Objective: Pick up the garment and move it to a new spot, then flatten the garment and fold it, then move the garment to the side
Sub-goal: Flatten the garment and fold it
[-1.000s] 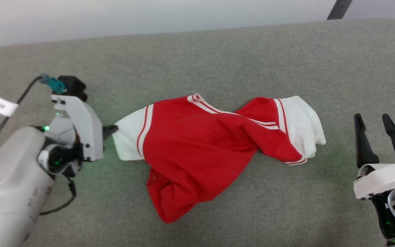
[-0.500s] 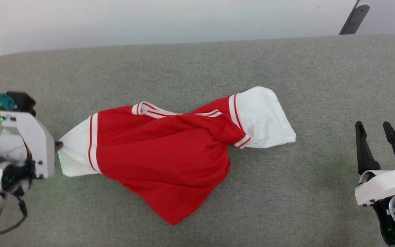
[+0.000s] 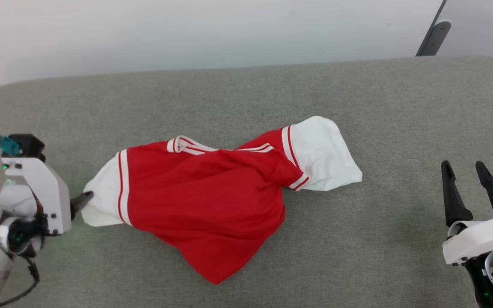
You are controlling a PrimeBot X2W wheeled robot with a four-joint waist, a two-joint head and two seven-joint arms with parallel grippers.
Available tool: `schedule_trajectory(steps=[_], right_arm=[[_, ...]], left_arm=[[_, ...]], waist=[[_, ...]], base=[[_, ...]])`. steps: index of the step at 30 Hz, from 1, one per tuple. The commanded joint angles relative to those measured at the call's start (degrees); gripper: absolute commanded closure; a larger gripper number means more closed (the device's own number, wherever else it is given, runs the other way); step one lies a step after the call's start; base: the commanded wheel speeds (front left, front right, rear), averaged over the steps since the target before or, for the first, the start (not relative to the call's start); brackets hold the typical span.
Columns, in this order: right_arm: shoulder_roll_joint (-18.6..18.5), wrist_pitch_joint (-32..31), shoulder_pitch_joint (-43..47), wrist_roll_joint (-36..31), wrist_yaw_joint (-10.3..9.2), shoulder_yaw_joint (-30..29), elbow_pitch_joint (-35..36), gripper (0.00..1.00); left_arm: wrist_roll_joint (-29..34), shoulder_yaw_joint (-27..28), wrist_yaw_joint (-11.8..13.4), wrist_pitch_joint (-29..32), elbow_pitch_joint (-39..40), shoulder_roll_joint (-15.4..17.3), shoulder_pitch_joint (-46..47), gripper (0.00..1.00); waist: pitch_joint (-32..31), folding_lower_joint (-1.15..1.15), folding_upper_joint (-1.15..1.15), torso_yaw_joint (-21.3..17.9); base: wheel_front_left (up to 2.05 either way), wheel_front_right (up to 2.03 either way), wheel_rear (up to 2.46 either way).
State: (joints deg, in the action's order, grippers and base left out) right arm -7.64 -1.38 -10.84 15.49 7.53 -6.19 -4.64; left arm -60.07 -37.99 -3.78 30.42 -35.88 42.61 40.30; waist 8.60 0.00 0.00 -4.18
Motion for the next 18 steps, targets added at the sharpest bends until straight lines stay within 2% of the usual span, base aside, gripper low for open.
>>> schedule_trajectory(steps=[1,10,18], right_arm=[[-0.2,-0.1,1.2,0.0,-0.08,-0.1,0.3,0.00],[0.1,-0.8,1.6,0.1,-0.08,-0.1,1.3,0.00],[-0.2,-1.4,-0.2,0.1,-0.08,0.3,2.8,0.00]], left_arm=[[-0.2,0.3,-0.1,-0.1,0.1,0.2,0.4,0.00],[-1.7,-1.2,0.4,5.5,0.9,0.6,-1.2,0.00],[-0.6,-1.3,0.0,3.8,-2.0,-0.3,0.6,0.00]], waist=[[-0.5,0.00,0.00,0.0],[-1.0,0.00,0.00,-0.1],[2.2,0.00,0.00,-1.1]], base=[[0.00,0.00,0.00],[0.00,0.00,0.00],[0.00,0.00,0.00]])
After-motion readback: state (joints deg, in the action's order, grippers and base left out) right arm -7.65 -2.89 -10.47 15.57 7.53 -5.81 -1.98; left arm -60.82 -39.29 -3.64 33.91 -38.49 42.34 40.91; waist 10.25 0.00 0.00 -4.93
